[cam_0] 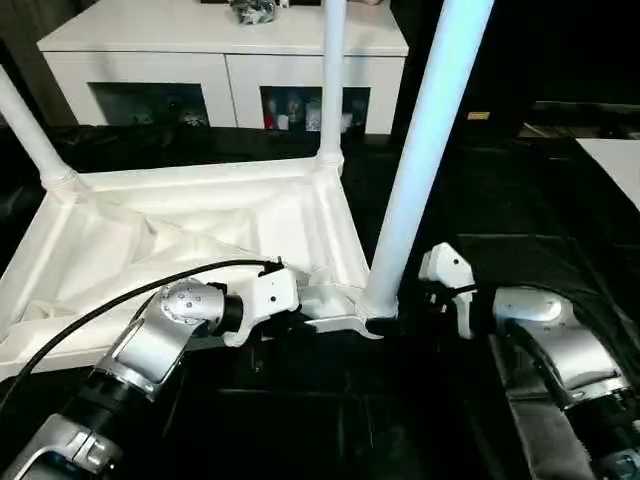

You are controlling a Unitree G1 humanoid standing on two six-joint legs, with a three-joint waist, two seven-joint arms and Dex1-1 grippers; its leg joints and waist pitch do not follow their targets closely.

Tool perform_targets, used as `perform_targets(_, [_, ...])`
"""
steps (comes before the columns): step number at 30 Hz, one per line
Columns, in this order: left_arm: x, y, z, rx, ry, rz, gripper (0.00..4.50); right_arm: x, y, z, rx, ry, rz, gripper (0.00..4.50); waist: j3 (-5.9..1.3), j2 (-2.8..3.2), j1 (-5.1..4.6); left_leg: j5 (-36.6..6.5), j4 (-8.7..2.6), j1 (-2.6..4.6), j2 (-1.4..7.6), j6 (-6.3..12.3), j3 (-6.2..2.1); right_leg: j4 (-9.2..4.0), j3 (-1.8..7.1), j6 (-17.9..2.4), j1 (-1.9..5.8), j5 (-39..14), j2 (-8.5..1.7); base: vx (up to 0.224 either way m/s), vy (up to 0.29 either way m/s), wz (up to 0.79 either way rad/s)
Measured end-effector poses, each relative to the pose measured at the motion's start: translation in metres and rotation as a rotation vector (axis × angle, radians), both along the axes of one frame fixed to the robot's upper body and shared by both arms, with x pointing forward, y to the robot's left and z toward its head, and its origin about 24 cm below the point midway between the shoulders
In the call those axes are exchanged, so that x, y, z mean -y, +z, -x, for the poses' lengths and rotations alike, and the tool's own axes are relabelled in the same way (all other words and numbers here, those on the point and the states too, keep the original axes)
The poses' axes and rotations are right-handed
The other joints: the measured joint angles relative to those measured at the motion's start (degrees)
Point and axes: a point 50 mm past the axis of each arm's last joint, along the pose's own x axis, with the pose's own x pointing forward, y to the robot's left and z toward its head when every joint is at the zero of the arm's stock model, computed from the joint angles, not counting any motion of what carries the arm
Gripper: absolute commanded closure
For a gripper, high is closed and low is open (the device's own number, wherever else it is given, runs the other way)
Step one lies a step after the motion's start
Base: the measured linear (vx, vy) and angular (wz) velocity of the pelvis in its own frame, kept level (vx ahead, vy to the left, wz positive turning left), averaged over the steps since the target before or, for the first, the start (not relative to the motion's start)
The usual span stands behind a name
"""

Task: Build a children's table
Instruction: Rotate leg to tighten

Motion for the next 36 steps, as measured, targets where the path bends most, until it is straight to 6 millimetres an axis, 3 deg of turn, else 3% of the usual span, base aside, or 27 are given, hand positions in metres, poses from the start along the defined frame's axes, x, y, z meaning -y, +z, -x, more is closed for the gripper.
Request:
perform_targets(8, [0.000,0.000,-0.003,-0.001,-0.006,-0.002,4.50,-0.006,0.003,-0.007,0.019,0.009,-0.006,0.46,0.02,-0.04,0.54,0.04,0.00,-0.02,0.02,-0.01,0.04,0.00,0.00,-0.01,-0.01,0.01,0.00,0.000,0.000,0.00])
perform_targets(19, [0.000,0.000,-0.003,-0.002,-0.015,-0.002,4.50,-0.007,0.001,-0.005,0.016,0.046,-0.010,1.47,0.02,-0.04,0.54,0.05,0.00,-0.02,0.03,-0.01,0.05,0.01,0.00,-0.01,-0.02,0.01,0.00,0.000,0.000,0.00])
perform_targets(27, [-0.001,0.000,-0.003,-0.003,0.000,-0.003,4.50,-0.008,-0.002,-0.005,0.019,0.045,-0.010,1.86,0.01,-0.04,0.51,0.05,-0.01,0.04,0.04,-0.02,0.05,0.01,0.00,-0.02,0.02,0.01,0.01,0.000,0.000,0.00])
perform_targets(31, [0.001,-0.001,-0.011,-0.004,0.080,0.010,4.50,-0.014,-0.006,-0.014,0.035,-0.079,-0.039,1.88,0.00,-0.08,0.23,0.11,-0.01,0.06,0.04,-0.27,0.09,-0.03,0.01,-0.32,0.02,0.22,0.01,0.000,0.000,0.00])
perform_targets(36, [0.020,-0.001,-0.025,0.009,0.259,0.033,4.50,-0.031,-0.013,-0.030,0.048,-0.415,-0.114,1.89,-0.04,0.01,-0.49,0.16,0.00,0.08,-0.01,-0.37,0.15,-0.06,0.04,-0.43,0.01,0.35,-0.05,0.000,0.000,0.00])
